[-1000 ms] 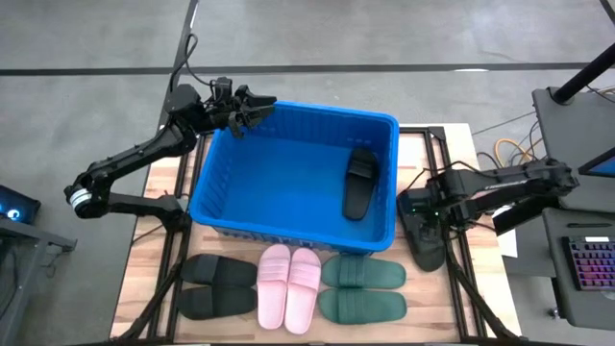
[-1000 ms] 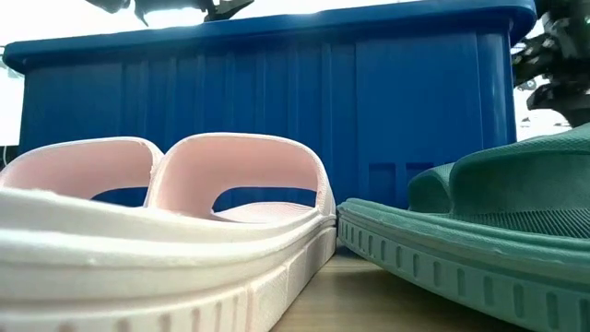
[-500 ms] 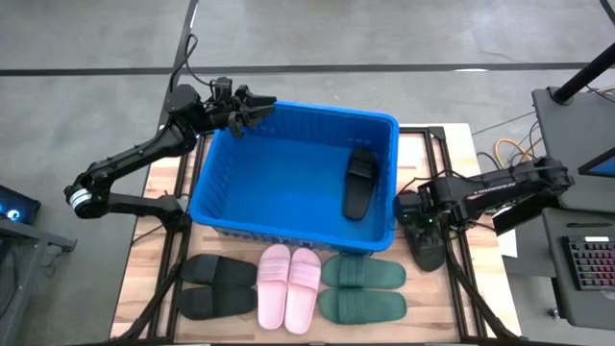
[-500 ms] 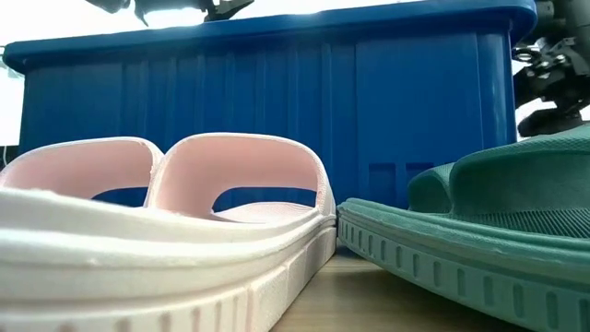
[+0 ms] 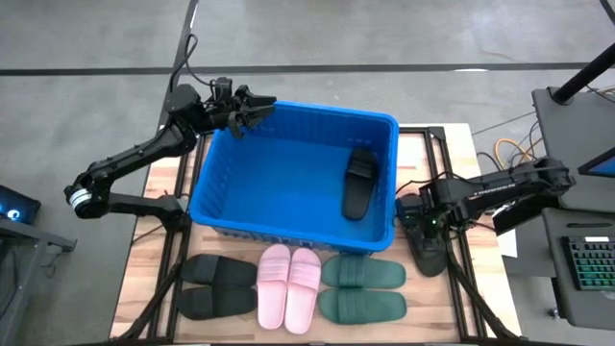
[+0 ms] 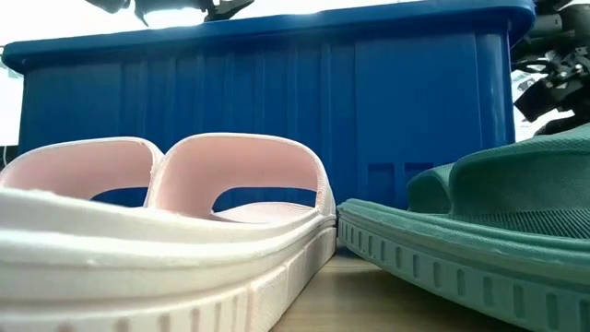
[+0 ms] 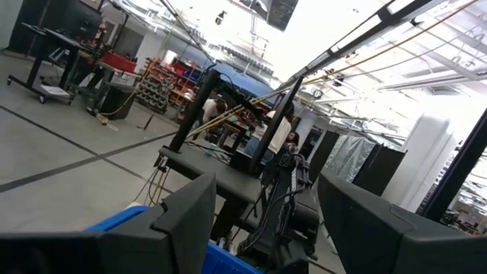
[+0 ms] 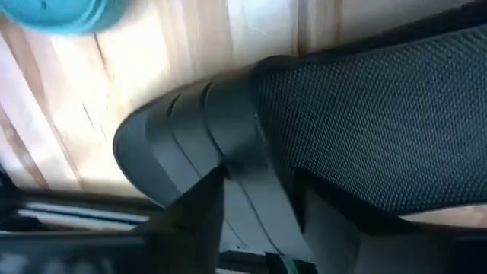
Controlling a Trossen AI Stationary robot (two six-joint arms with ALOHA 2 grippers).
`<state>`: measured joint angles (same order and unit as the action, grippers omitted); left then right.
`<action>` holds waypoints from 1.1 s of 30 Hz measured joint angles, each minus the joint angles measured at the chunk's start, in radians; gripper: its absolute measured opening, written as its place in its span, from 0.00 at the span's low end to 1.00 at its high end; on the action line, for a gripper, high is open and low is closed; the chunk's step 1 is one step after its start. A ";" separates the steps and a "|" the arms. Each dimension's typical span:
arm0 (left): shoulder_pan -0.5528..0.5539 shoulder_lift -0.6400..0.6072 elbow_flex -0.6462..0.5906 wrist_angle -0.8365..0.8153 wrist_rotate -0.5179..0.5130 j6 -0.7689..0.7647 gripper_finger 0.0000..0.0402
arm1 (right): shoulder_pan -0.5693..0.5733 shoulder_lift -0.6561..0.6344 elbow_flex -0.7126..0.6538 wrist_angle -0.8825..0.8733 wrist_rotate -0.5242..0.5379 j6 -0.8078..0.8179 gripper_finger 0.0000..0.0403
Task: Pick and place slides into bin
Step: Put the black slide into the blue bin
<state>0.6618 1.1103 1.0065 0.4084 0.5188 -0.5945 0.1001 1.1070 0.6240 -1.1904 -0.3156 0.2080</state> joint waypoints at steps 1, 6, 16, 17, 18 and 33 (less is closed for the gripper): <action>0.000 0.000 0.000 0.000 0.000 0.000 0.54 | 0.000 0.009 -0.002 0.005 -0.002 0.026 0.31; 0.000 0.000 0.000 0.000 0.000 0.000 0.54 | -0.001 0.056 -0.009 0.015 -0.013 0.054 0.15; 0.000 0.000 0.000 0.001 -0.001 0.000 0.54 | 0.000 0.012 0.075 -0.089 -0.023 0.085 0.03; 0.000 0.000 0.000 0.000 -0.001 0.000 0.54 | 0.000 0.003 0.092 -0.103 -0.022 0.091 0.03; 0.000 0.000 0.000 0.000 -0.001 0.000 0.54 | 0.000 -0.007 0.109 -0.110 -0.018 0.101 0.03; 0.000 0.000 0.000 0.000 -0.001 0.000 0.54 | 0.000 -0.115 0.455 -0.304 0.005 0.177 0.03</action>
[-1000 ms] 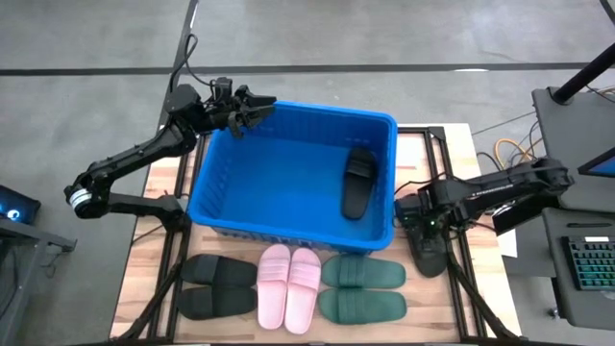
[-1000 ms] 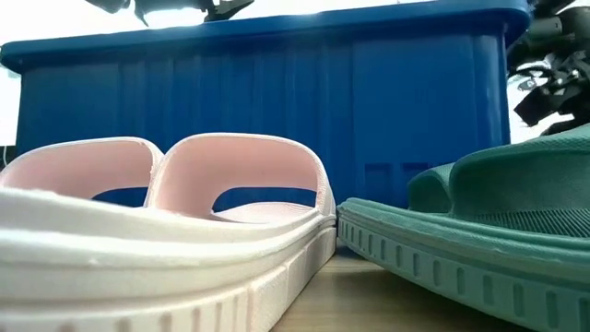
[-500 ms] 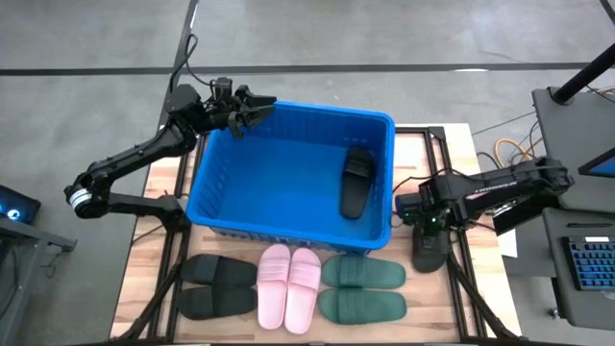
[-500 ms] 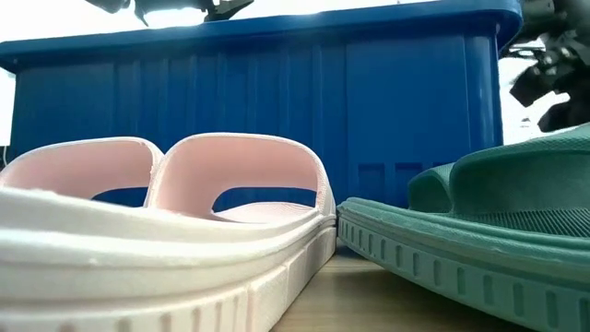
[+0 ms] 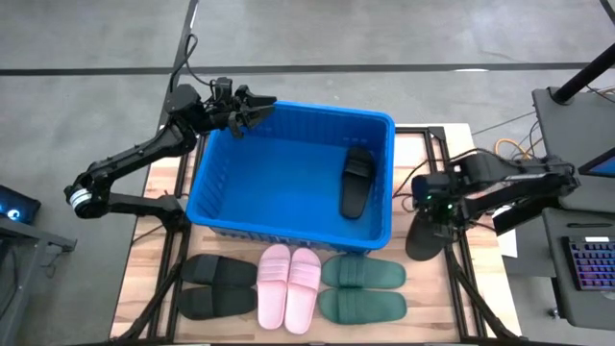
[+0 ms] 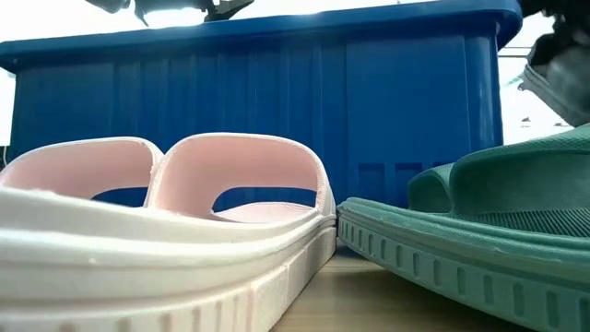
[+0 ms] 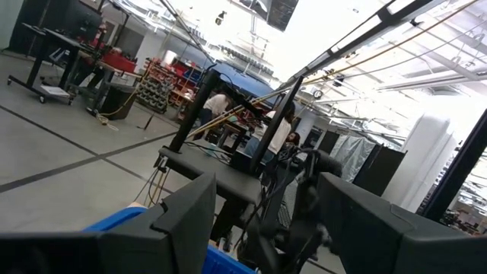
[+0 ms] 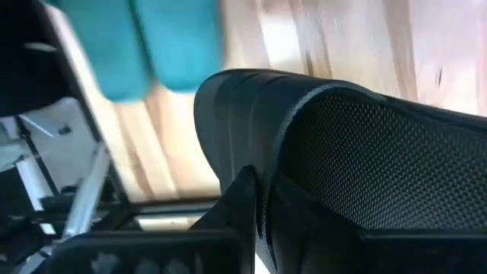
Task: Pick and place slides into bin
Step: Put the black slide into the blue bin
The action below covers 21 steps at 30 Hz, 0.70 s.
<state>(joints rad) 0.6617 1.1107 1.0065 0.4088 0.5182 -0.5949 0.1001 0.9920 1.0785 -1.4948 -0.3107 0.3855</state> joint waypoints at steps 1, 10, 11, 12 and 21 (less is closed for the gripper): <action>0.000 0.000 0.000 0.000 0.000 0.000 0.54 | 0.000 -0.004 0.027 0.005 0.000 -0.004 0.03; 0.000 0.000 0.000 0.000 0.000 0.000 0.54 | 0.000 -0.003 0.293 -0.066 -0.002 -0.027 0.03; 0.000 0.000 0.000 0.000 0.000 0.000 0.54 | 0.000 -0.002 0.319 -0.073 -0.002 -0.026 0.03; 0.000 0.000 0.000 0.000 0.000 0.000 0.54 | 0.000 -0.002 0.343 -0.073 -0.002 -0.022 0.03; 0.000 0.000 0.000 0.000 0.000 -0.001 0.54 | -0.002 0.020 0.513 -0.002 0.080 0.011 0.03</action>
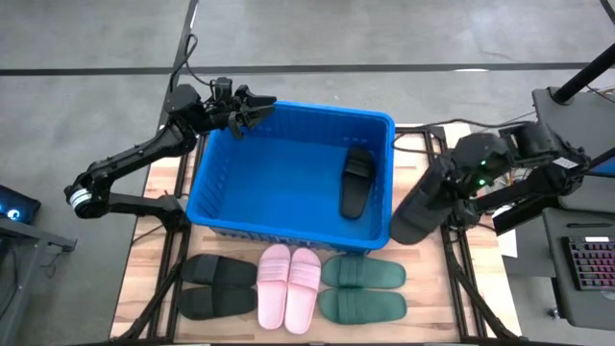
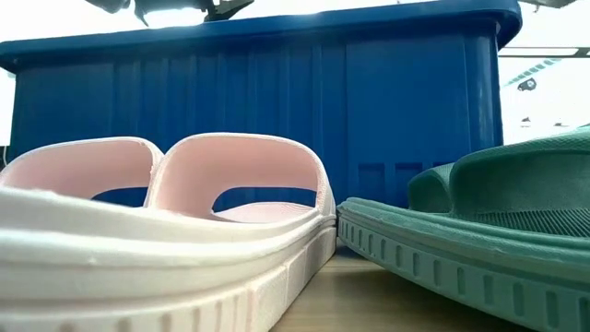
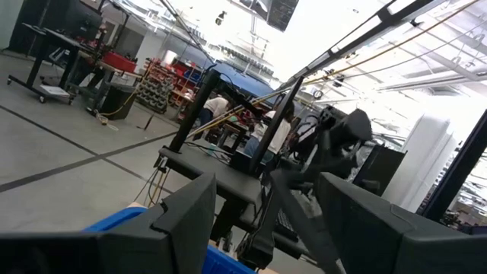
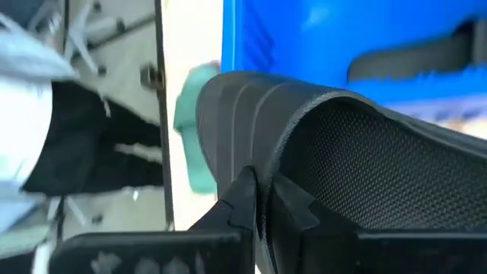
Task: Pick and place slides into bin
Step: Put the black slide into the blue bin
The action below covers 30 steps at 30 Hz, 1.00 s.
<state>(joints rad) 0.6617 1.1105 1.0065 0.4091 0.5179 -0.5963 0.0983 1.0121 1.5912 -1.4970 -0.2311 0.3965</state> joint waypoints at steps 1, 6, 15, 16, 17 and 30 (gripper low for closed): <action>0.000 0.000 0.000 0.000 0.000 0.000 0.54 | 0.000 0.004 0.014 0.019 0.019 -0.001 0.03; 0.000 0.000 0.000 0.000 -0.005 -0.001 0.54 | 0.000 0.029 0.061 0.183 0.151 -0.004 0.03; 0.000 0.000 0.000 0.001 -0.048 -0.001 0.54 | 0.000 0.109 0.059 0.551 0.705 -0.007 0.03; 0.000 0.000 0.001 0.001 -0.056 0.000 0.54 | 0.000 0.125 0.058 0.583 0.773 -0.008 0.03; 0.000 0.000 0.003 0.002 -0.056 0.000 0.54 | -0.001 0.140 0.058 0.612 0.832 -0.012 0.03; -0.044 0.009 0.038 0.056 -0.050 0.019 0.54 | -0.073 0.338 0.085 0.939 0.896 -0.191 0.03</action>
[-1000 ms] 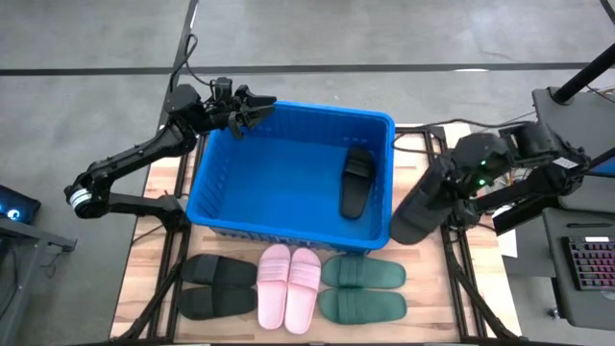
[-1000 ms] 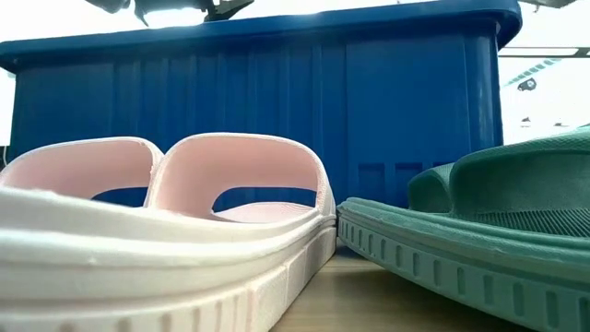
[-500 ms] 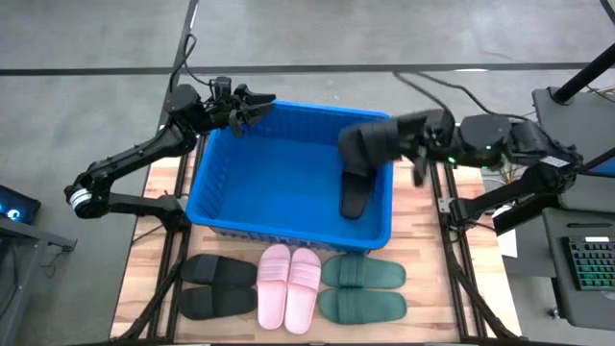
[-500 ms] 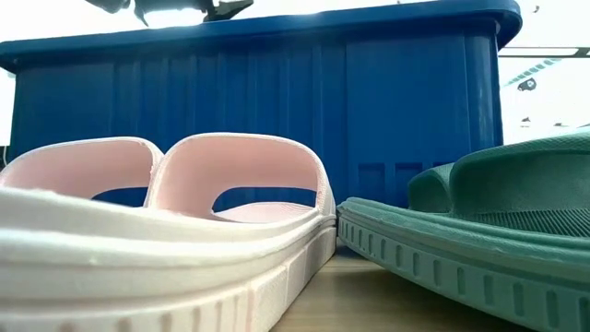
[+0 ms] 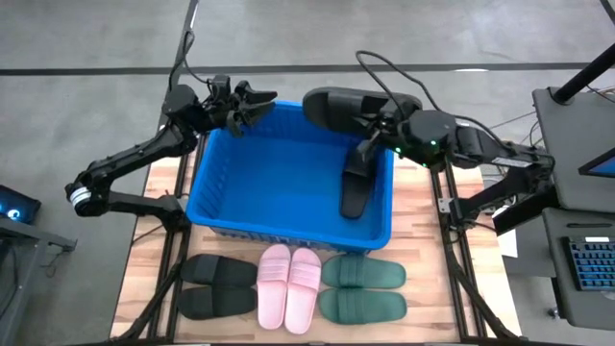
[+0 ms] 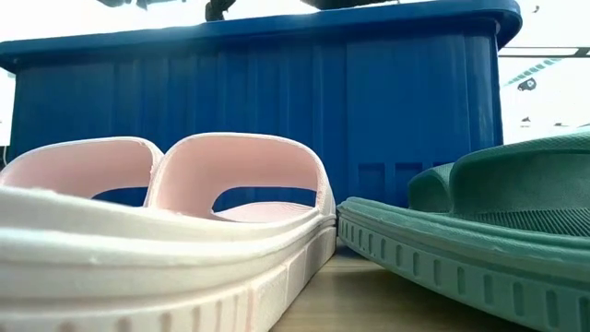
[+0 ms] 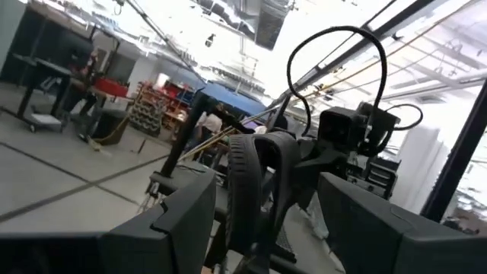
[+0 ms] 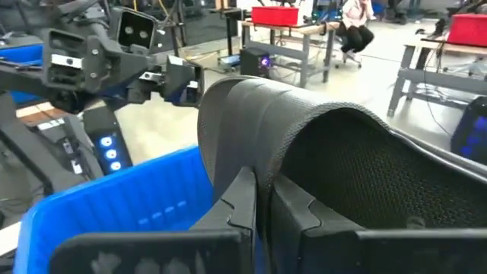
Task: Pick and place slides into bin
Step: Put the black slide into the blue bin
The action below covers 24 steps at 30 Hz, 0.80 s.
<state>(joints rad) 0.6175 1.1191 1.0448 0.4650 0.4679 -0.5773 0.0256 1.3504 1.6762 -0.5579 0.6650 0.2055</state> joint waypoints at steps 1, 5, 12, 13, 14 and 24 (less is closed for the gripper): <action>-0.005 0.000 0.000 0.002 0.003 0.017 0.54 | -0.005 0.010 0.011 0.003 -0.017 0.000 0.03; -0.039 0.021 0.000 0.001 0.026 0.096 0.54 | -0.016 0.049 0.067 0.012 -0.070 -0.008 0.03; -0.056 0.086 0.016 0.054 0.025 0.117 0.54 | -0.022 0.108 0.153 0.007 -0.073 -0.062 0.03; -0.056 0.095 0.017 0.067 0.029 0.115 0.54 | -0.022 0.115 0.163 -0.001 -0.073 -0.068 0.03; -0.056 0.102 0.017 0.088 0.031 0.115 0.54 | -0.023 0.123 0.174 -0.015 -0.073 -0.068 0.03; -0.057 0.172 0.060 0.128 0.058 0.112 0.54 | -0.040 0.190 0.267 -0.072 -0.100 -0.056 0.03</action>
<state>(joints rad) 0.5606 1.2906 1.1047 0.5932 0.5259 -0.4652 -0.0143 1.5406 1.9427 -0.6299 0.5654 0.1498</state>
